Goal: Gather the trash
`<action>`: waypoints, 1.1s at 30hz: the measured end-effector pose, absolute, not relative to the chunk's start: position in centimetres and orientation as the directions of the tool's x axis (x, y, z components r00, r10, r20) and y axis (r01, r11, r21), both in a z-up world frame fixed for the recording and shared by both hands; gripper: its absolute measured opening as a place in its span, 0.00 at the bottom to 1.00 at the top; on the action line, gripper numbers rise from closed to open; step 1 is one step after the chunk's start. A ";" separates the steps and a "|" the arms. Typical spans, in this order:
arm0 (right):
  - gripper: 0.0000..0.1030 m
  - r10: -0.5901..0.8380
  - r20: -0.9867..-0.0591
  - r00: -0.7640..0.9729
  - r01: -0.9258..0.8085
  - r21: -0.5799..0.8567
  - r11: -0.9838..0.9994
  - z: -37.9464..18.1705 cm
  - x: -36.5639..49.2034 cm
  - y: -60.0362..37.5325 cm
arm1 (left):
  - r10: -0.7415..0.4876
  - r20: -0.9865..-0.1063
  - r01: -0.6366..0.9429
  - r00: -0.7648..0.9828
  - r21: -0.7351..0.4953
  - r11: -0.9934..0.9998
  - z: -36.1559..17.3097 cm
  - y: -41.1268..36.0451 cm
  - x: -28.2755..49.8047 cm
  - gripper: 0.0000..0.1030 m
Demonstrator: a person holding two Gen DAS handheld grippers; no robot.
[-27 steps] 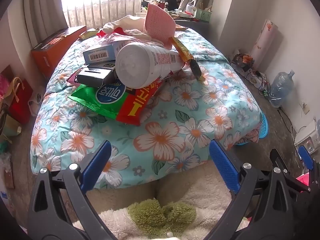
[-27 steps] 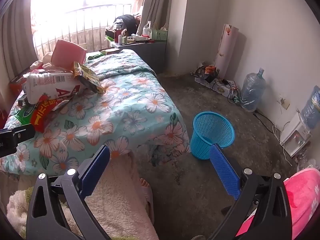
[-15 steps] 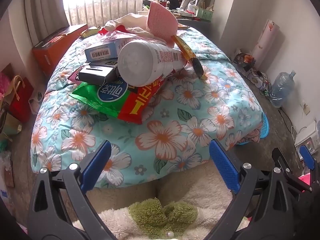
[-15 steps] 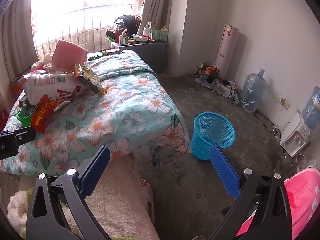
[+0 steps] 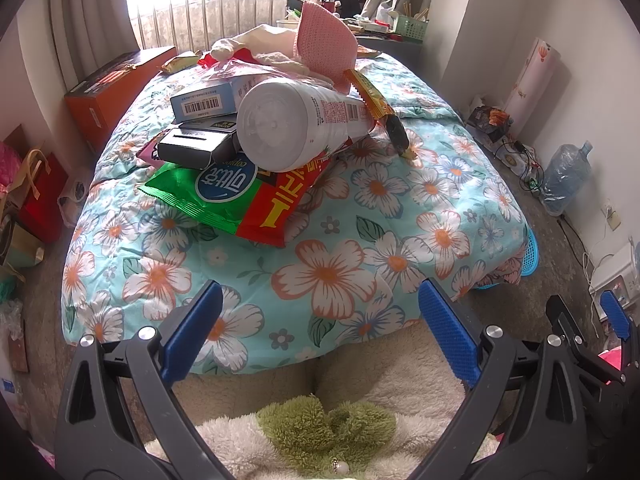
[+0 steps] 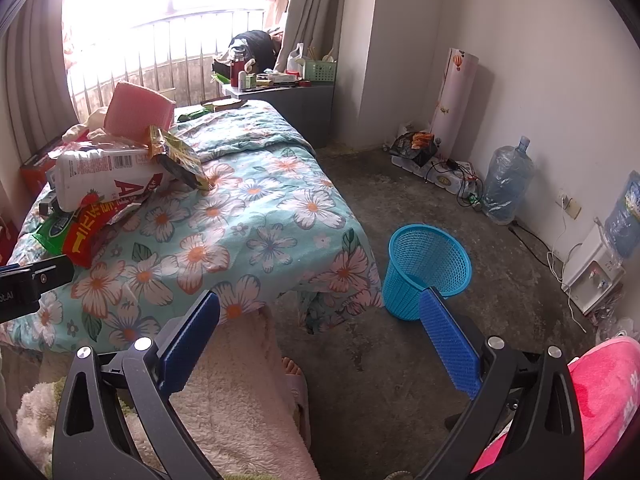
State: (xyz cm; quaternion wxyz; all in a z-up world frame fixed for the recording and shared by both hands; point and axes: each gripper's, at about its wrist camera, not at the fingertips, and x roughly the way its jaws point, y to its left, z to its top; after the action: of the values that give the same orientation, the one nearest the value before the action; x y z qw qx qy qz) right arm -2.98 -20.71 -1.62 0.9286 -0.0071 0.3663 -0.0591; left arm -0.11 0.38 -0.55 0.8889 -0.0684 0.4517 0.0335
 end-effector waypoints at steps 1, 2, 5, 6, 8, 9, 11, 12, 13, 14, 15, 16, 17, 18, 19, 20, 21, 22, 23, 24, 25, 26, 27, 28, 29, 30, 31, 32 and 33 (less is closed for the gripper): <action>0.94 -0.114 -0.680 0.724 0.104 -0.056 0.993 -1.6 -3.0 -20.7 | -0.002 -0.807 -0.121 0.590 -0.091 0.989 -0.6 0.4 -0.1 0.91; 0.94 -0.114 -0.680 0.724 0.104 -0.056 0.993 -1.6 -3.0 -20.8 | -0.004 -0.809 -0.122 0.588 -0.093 0.988 -0.5 0.4 0.0 0.91; 0.94 -0.115 -0.679 0.725 0.106 -0.055 0.993 -1.6 -3.0 -20.8 | -0.002 -0.808 -0.122 0.589 -0.091 0.988 -0.5 0.5 0.0 0.91; 0.94 -0.115 -0.678 0.726 0.106 -0.055 0.993 -1.6 -3.0 -20.8 | -0.002 -0.808 -0.122 0.590 -0.091 0.988 -0.6 0.5 0.0 0.91; 0.94 -0.114 -0.680 0.725 0.105 -0.054 0.993 -1.6 -2.9 -20.7 | -0.001 -0.807 -0.123 0.591 -0.091 0.988 -0.6 0.6 -0.1 0.91; 0.94 -0.113 -0.680 0.725 0.105 -0.054 0.993 -1.6 -2.9 -20.7 | 0.000 -0.807 -0.123 0.591 -0.090 0.988 -0.6 0.6 -0.1 0.91; 0.94 -0.114 -0.679 0.725 0.104 -0.055 0.993 -1.6 -2.9 -20.7 | -0.003 -0.809 -0.123 0.587 -0.093 0.988 -0.4 0.5 0.0 0.91; 0.94 -0.113 -0.679 0.725 0.103 -0.055 0.993 -1.6 -2.9 -20.7 | -0.003 -0.809 -0.123 0.587 -0.093 0.988 -0.5 0.5 0.0 0.91; 0.94 -0.113 -0.680 0.725 0.103 -0.055 0.993 -1.6 -2.9 -20.7 | -0.002 -0.809 -0.123 0.587 -0.092 0.988 -0.5 0.5 0.0 0.91; 0.94 -0.113 -0.680 0.725 0.104 -0.054 0.993 -1.6 -2.9 -20.7 | -0.002 -0.809 -0.124 0.587 -0.092 0.988 -0.5 0.6 0.0 0.91; 0.94 -0.113 -0.680 0.725 0.104 -0.054 0.993 -1.5 -2.9 -20.6 | -0.003 -0.809 -0.123 0.587 -0.093 0.988 -0.4 0.5 0.0 0.91; 0.94 -0.112 -0.680 0.725 0.104 -0.054 0.993 -1.6 -2.9 -20.6 | -0.002 -0.809 -0.123 0.588 -0.092 0.988 -0.4 0.5 0.0 0.91; 0.94 -0.113 -0.680 0.725 0.104 -0.054 0.993 -1.6 -2.9 -20.6 | -0.002 -0.809 -0.124 0.588 -0.092 0.988 -0.5 0.5 0.0 0.91; 0.94 -0.113 -0.680 0.725 0.104 -0.054 0.993 -1.6 -2.9 -20.6 | -0.002 -0.809 -0.124 0.587 -0.092 0.988 -0.5 0.6 0.0 0.91; 0.94 -0.113 -0.680 0.725 0.104 -0.054 0.993 -1.6 -2.9 -20.6 | -0.002 -0.809 -0.124 0.587 -0.092 0.988 -0.4 0.6 0.0 0.91; 0.94 -0.113 -0.680 0.725 0.104 -0.054 0.993 -1.6 -2.9 -20.6 | -0.002 -0.810 -0.124 0.586 -0.092 0.988 -0.4 0.7 0.0 0.91; 0.94 -0.113 -0.680 0.725 0.104 -0.054 0.993 -1.6 -2.9 -20.6 | -0.002 -0.810 -0.124 0.586 -0.093 0.988 -0.4 0.8 0.0 0.91; 0.94 -0.112 -0.680 0.724 0.104 -0.053 0.993 -1.6 -2.9 -20.6 | -0.001 -0.811 -0.125 0.585 -0.092 0.988 -0.5 0.9 0.0 0.91; 0.94 -0.112 -0.680 0.725 0.104 -0.052 0.993 -1.6 -2.9 -20.6 | -0.001 -0.811 -0.125 0.585 -0.092 0.988 -0.5 1.0 -0.1 0.91; 0.94 -0.112 -0.680 0.725 0.104 -0.054 0.993 -1.6 -2.9 -20.6 | -0.002 -0.811 -0.125 0.585 -0.092 0.988 -0.5 1.0 -0.1 0.91; 0.94 -0.112 -0.680 0.725 0.104 -0.053 0.993 -1.6 -2.9 -20.7 | -0.001 -0.811 -0.126 0.584 -0.092 0.988 -0.6 1.1 -0.1 0.91; 0.94 -0.112 -0.679 0.725 0.104 -0.053 0.993 -1.6 -2.9 -20.6 | 0.000 -0.812 -0.127 0.584 -0.092 0.988 -0.6 1.1 -0.1 0.91; 0.94 -0.112 -0.679 0.726 0.104 -0.053 0.993 -1.5 -2.9 -20.6 | 0.000 -0.812 -0.127 0.584 -0.092 0.988 -0.6 1.1 -0.2 0.91; 0.94 -0.112 -0.679 0.725 0.104 -0.053 0.993 -1.5 -2.8 -20.5 | 0.000 -0.812 -0.127 0.584 -0.091 0.988 -0.6 1.0 -0.1 0.91; 0.94 -0.112 -0.679 0.725 0.104 -0.053 0.993 -1.5 -2.8 -20.5 | 0.001 -0.812 -0.128 0.584 -0.091 0.988 -0.6 1.1 -0.2 0.91; 0.94 -0.112 -0.679 0.725 0.104 -0.052 0.993 -1.5 -2.8 -20.5 | 0.000 -0.812 -0.127 0.584 -0.091 0.988 -0.6 1.1 -0.2 0.91; 0.94 -0.111 -0.679 0.725 0.104 -0.052 0.993 -1.5 -2.8 -20.5 | 0.000 -0.812 -0.126 0.584 -0.091 0.988 -0.6 1.0 -0.1 0.91; 0.94 -0.111 -0.679 0.725 0.103 -0.052 0.993 -1.5 -2.8 -20.5 | 0.000 -0.812 -0.126 0.583 -0.091 0.988 -0.6 1.1 -0.1 0.91; 0.94 -0.111 -0.679 0.726 0.103 -0.052 0.993 -1.5 -2.8 -20.5 | 0.000 -0.812 -0.127 0.583 -0.090 0.988 -0.6 1.1 -0.2 0.91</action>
State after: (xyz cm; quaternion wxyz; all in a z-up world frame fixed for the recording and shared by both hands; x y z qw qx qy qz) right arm -2.82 -20.51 -1.48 0.9289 -0.0053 0.3659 -0.0577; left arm -0.16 1.12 -0.62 0.8871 -0.0693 0.4550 0.0358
